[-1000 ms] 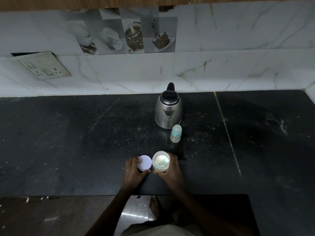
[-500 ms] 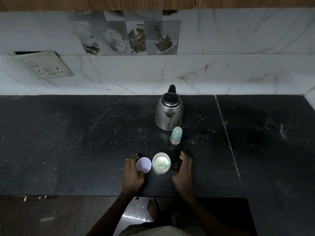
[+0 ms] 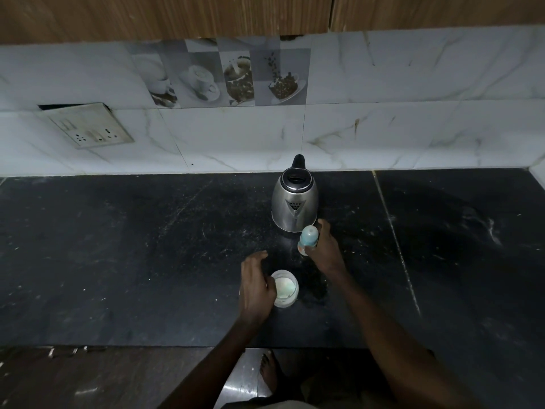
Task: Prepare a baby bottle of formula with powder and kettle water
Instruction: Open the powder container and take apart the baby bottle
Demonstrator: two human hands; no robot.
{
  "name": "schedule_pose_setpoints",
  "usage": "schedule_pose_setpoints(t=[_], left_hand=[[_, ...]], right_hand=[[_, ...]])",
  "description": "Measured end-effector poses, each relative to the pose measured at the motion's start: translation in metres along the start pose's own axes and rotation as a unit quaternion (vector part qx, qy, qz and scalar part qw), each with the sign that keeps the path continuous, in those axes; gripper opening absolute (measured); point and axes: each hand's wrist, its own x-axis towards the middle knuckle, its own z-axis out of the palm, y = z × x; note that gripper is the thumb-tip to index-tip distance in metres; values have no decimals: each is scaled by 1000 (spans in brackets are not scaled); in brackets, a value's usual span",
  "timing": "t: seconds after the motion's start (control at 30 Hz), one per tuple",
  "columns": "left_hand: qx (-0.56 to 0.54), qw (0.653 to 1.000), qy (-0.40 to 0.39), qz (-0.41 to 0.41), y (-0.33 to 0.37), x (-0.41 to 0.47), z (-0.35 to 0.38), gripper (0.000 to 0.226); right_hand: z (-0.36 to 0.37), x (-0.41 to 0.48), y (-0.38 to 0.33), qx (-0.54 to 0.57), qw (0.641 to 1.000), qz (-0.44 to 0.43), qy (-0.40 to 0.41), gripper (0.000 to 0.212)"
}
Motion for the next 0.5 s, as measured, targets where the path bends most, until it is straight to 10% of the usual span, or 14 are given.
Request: schedule_pose_setpoints(t=[0.5], left_hand=[[-89, 976, -188, 56, 59, -27, 65, 73]], right_hand=[[-22, -131, 28, -43, 998, 9, 37, 40]])
